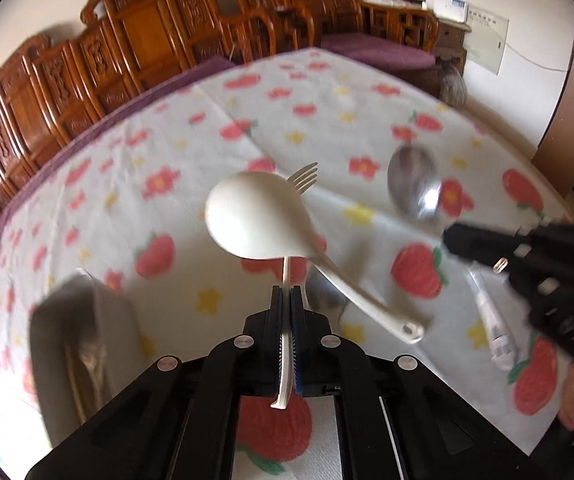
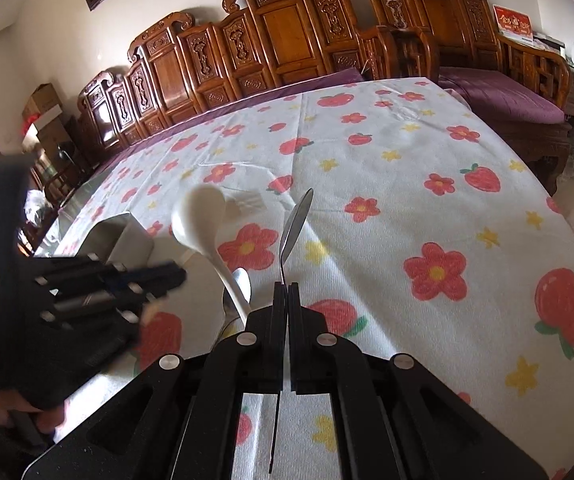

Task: Organize utensils
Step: 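Grasp another metal fork with the left tool while the right tool holds the knife, then carry the fork into the tray and open the left tool while the right tool carries the knife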

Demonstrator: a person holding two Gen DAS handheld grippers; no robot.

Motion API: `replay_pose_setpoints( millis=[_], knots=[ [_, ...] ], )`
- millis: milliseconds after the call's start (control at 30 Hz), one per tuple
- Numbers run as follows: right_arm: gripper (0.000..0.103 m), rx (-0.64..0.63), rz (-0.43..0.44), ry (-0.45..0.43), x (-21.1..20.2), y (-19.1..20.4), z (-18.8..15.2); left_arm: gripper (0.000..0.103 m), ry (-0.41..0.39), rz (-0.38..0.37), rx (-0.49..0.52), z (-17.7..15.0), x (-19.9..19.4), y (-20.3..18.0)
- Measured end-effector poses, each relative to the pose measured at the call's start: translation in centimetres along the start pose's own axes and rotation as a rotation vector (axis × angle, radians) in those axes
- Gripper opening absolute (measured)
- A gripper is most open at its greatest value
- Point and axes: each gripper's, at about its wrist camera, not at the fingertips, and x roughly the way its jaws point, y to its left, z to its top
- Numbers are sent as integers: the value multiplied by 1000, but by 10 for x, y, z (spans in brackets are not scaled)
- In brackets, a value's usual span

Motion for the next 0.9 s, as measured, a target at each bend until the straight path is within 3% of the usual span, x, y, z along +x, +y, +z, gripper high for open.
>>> replay_pose_setpoints(
  millis=[400,900],
  knots=[
    [3,17,3,-28,-9,-3,3,3,-83,63,29,37,-50,0],
    [3,-55,45,-19,-11,33,-2,3,-93,61,-42,1,-72,33]
  ],
)
